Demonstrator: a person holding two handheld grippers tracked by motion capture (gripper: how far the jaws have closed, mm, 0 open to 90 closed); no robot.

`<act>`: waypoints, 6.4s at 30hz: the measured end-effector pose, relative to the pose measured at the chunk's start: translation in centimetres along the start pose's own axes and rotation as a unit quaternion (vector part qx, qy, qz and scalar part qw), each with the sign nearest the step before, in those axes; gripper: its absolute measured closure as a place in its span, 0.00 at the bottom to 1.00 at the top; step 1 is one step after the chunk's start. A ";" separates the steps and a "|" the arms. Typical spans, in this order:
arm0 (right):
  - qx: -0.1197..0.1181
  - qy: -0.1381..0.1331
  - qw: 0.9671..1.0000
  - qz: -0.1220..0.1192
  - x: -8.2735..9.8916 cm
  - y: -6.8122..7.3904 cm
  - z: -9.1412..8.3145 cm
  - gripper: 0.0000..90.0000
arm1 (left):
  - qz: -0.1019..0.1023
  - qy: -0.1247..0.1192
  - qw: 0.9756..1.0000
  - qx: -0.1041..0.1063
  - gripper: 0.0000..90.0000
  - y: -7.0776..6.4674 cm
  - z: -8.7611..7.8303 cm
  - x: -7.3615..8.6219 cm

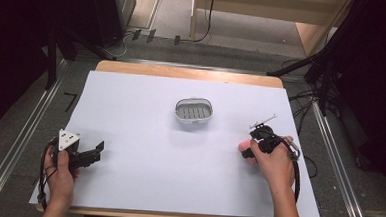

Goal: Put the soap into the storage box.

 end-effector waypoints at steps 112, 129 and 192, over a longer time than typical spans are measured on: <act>-0.090 -0.103 0.937 -0.321 -11.8 10.2 -3.9 0.43 | -0.004 -0.001 1.000 0.003 0.15 0.1 0.0 0.0; -0.103 -0.121 0.924 -0.349 -14.3 11.0 -4.6 0.43 | -0.005 -0.002 1.000 0.005 0.15 0.1 0.0 0.0; -0.125 -0.112 0.895 -0.412 -20.1 11.9 -1.1 0.43 | -0.009 -0.003 1.000 0.007 0.15 0.1 0.0 0.0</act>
Point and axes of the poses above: each handheld gripper's, and its own axes: z roughly forward along the jaws, x roughly out of its underside, y roughly to its left, the point moved 8 cm from there along z, roughly forward along the jaws, and after that the axes turned 11 degrees about x, right-handed, at the moved point
